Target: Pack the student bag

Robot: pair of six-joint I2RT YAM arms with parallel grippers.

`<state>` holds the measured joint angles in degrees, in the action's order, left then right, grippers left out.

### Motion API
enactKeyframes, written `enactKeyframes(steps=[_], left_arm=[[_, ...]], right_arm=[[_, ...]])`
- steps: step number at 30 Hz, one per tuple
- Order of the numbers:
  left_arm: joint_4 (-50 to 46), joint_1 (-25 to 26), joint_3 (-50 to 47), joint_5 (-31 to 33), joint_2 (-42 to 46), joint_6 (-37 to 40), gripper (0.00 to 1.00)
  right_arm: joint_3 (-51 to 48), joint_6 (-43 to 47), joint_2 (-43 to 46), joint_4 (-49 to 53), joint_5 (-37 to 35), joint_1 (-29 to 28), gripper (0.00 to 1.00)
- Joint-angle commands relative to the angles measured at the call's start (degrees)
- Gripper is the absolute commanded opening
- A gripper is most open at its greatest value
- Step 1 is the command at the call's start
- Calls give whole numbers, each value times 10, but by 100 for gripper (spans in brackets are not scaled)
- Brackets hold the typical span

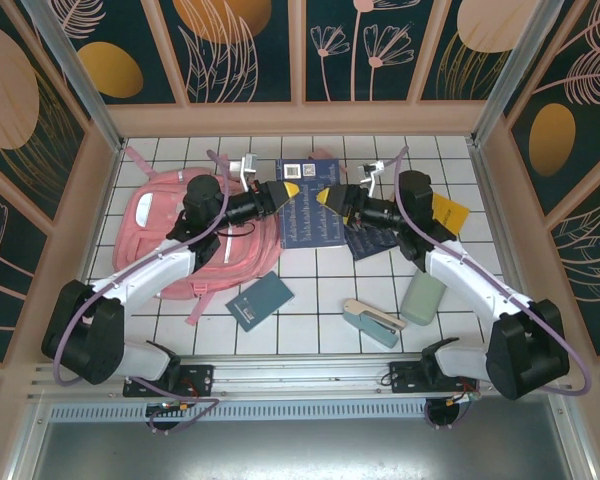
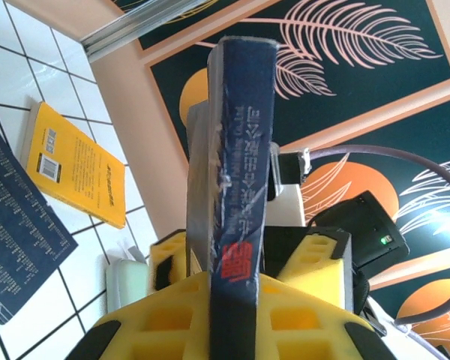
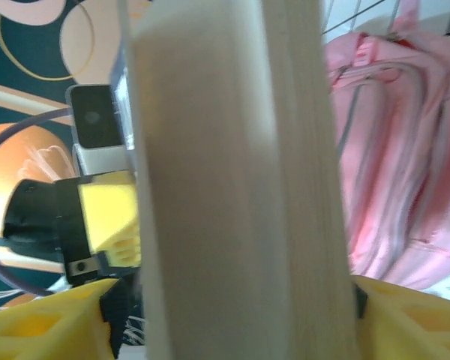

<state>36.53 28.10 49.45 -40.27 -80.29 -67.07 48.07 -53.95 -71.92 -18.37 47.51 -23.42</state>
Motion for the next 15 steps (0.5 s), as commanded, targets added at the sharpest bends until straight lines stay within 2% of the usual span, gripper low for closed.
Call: enactKeyframes(steps=[1,6,9,11,13,15], left_arm=[[4,3,29,-8,-2,25,0],[-19,2,40,-2,-7,42,0],[-38,3,48,2,-11,56,0],[-65,2,57,8,-12,74,0],[-107,2,60,22,-11,99,12],[-182,2,93,45,-11,151,31]], right_arm=[[-3,-45,15,-95,48,-1,68],[-3,-56,19,-96,51,3,39],[3,-36,24,-58,36,7,24],[4,-20,27,-28,25,15,10],[2,-11,31,-7,13,25,1],[5,14,37,39,-10,38,0]])
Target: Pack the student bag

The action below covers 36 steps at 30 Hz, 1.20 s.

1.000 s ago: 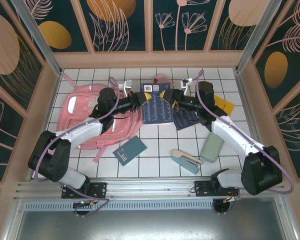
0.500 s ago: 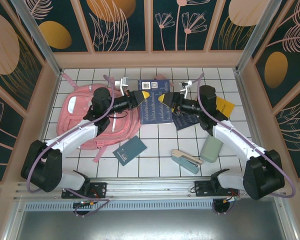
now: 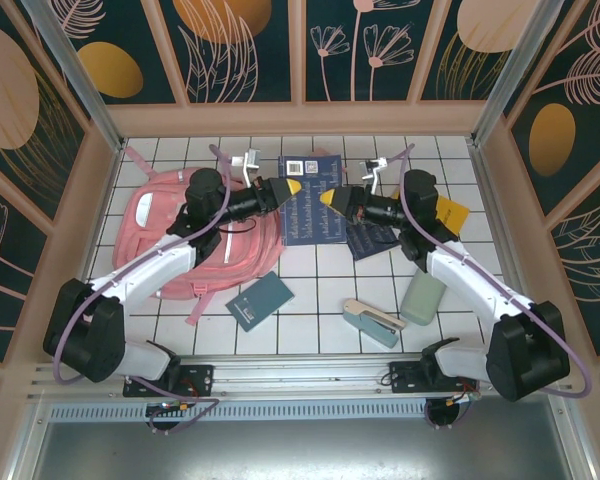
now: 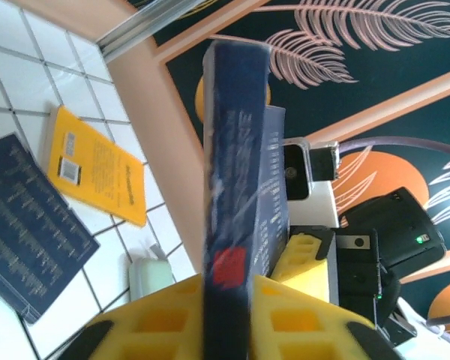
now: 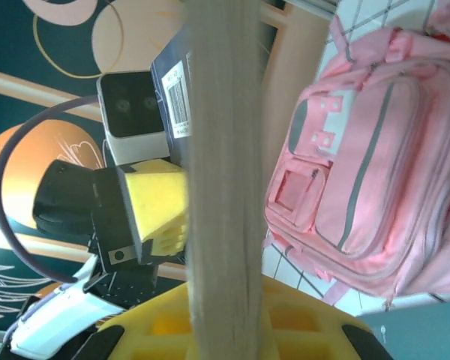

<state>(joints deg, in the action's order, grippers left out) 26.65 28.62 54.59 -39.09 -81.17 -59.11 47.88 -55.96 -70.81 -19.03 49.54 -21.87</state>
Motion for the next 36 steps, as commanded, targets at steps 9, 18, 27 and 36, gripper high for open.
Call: enactKeyframes(steps=[9,18,27,36], left_arm=[[-513,19,200,379,-92,342,64],[-620,77,285,504,-221,273,58],[-644,86,280,539,-244,250,48],[-634,91,264,510,-255,243,48]], right_arm=[[4,156,46,243,-168,53,0],[-30,159,38,251,-195,67,0],[-67,157,44,229,-176,90,0],[-88,148,34,197,-156,97,0]])
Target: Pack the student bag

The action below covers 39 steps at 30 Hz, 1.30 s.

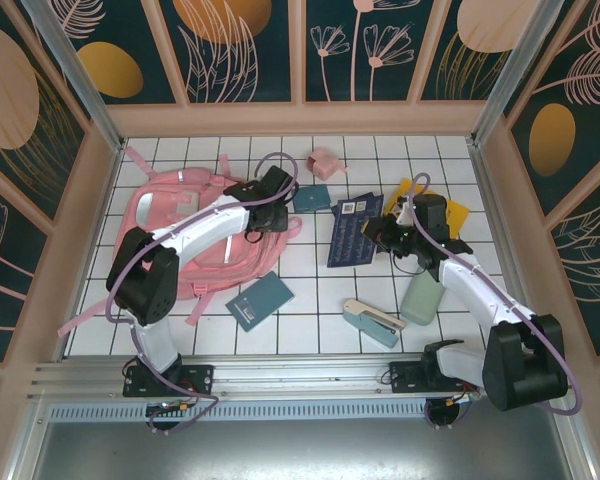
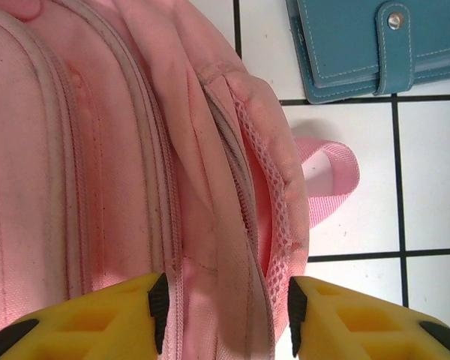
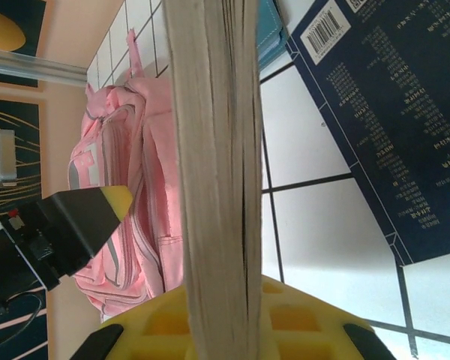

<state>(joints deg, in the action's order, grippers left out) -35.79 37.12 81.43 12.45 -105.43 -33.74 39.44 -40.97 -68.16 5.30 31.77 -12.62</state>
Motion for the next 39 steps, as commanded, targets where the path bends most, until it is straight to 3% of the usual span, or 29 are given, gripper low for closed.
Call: enactKeyframes(steps=[1,7,11,16,19,20,25,29,39], left_arm=[[-9,6,-6,-5,-14,-11,48],[-8,9,-20,11,-20,-10,47],[-2,9,-32,17,-20,-1,40],[12,9,-36,14,-16,12,21],[13,9,-27,22,1,32,1],[15,9,-25,25,10,42,0],[13,8,-13,51,68,94,0],[-2,7,3,80,127,127,0],[-16,-4,0,37,163,129,0]], right_arm=[[-5,-1,7,-47,22,5,0],[-8,-4,8,-52,23,6,0],[-12,-10,8,-60,26,6,0],[-16,-15,8,-69,31,6,0],[-19,-15,12,-85,42,4,0],[-21,-13,15,-95,51,3,0],[-23,-17,24,-149,80,-15,0],[25,-9,-13,-141,63,-65,0],[135,-23,-119,-150,23,-165,0]])
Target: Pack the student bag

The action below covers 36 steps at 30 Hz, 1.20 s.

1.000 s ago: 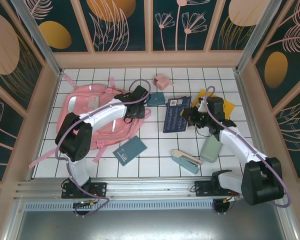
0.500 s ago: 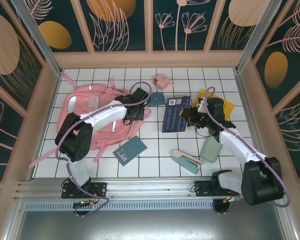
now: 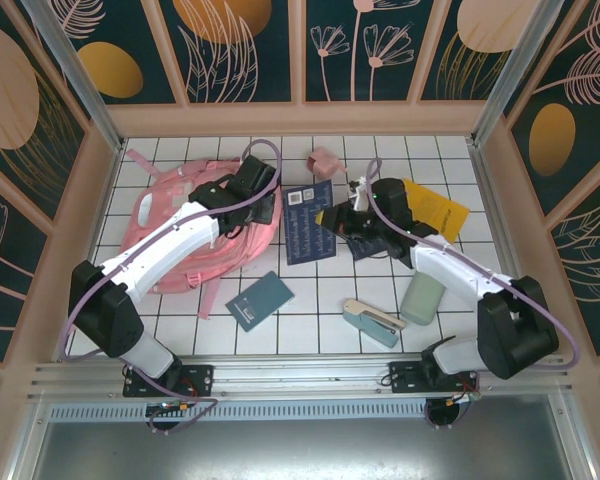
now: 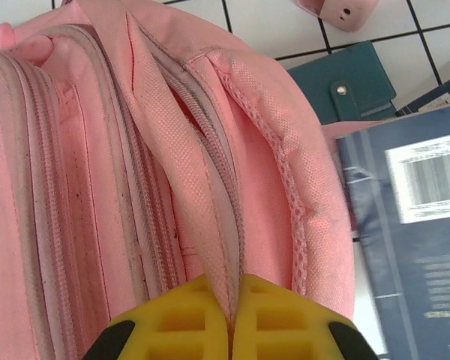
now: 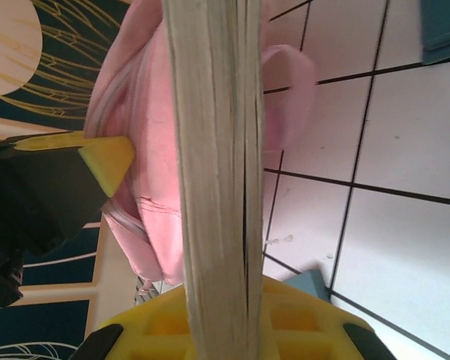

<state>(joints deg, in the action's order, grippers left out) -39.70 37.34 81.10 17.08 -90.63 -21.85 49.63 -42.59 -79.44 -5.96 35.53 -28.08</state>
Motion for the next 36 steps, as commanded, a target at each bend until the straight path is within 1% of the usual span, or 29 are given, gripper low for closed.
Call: enactKeyframes(steps=[1,8,11,14,17,19,21,26,32,36], left_arm=[[28,-9,-2,-18,13,7,0],[67,-25,-27,-96,-11,-34,3],[85,-28,-33,-123,-21,-46,2],[97,-30,-36,-149,-27,-52,6],[109,-30,-44,-160,-29,-56,11],[111,-31,-50,-161,-30,-58,9],[116,-32,-59,-161,-27,-59,10],[129,-33,-80,-177,-27,-63,17],[138,-33,-99,-182,-35,-69,19],[140,-33,-103,-177,-41,-66,18]], right_arm=[[38,-5,-9,-32,-22,-12,0],[33,19,4,33,-104,-13,0],[27,22,11,43,-113,-13,0],[21,23,12,45,-112,-13,0],[18,22,13,42,-110,-13,0],[17,20,13,39,-111,-13,0],[17,19,12,35,-107,-13,0],[16,15,5,28,-101,-13,0],[6,10,3,19,-94,-14,0],[0,11,8,21,-99,-13,0]])
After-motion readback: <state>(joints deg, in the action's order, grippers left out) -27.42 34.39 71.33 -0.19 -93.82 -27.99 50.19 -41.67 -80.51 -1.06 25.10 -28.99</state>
